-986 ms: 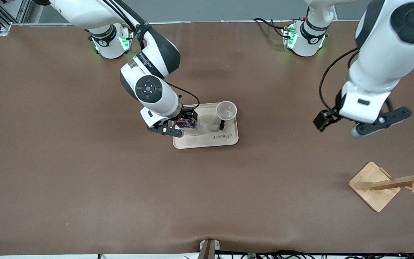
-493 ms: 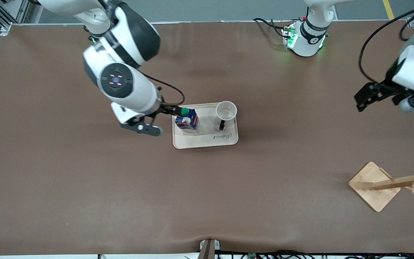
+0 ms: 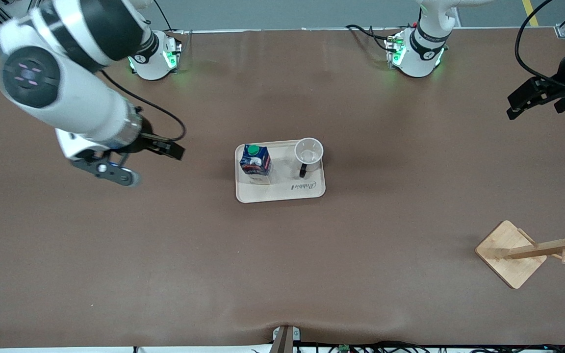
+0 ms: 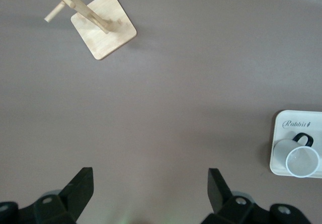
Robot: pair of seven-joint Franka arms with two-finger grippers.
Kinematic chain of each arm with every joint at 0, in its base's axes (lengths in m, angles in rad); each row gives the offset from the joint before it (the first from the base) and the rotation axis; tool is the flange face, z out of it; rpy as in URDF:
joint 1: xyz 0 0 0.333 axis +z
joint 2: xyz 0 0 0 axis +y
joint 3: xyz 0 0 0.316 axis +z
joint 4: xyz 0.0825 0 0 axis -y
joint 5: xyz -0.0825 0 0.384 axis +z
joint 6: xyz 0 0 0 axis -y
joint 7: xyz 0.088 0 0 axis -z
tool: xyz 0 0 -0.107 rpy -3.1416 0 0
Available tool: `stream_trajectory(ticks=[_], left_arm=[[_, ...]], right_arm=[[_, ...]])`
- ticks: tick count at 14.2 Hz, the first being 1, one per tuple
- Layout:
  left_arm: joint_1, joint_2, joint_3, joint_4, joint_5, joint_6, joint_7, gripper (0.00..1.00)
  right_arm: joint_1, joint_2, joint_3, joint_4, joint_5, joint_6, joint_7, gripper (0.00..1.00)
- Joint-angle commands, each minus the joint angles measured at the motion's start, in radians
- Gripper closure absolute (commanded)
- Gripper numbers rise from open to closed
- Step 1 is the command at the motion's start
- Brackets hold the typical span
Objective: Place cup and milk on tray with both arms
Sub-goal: 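Open the right gripper and withdraw both grippers from the tray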
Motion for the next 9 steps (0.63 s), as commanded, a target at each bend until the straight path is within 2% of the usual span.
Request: stream_trajectory(ticks=[1,5,9], left_arm=[[-0.009,-0.048,0.005,-0.055,-0.018,0.008,0.011,0.00],[-0.009,-0.046,0.005,-0.057,-0.018,0.008,0.069,0.00],[-0.005,-0.046,0.005,-0.051,-0.016,0.005,0.070,0.00]], right_arm=[[-0.057,-0.121,0.009,-0.086,-0.025,-0.018,-0.107,0.00],[-0.177,-0.221,0.009,-0.178,-0.014,-0.019,-0.237,0.00],[-0.163,-0.261,-0.119,-0.183,-0.011,-0.070,-0.438,0.00]])
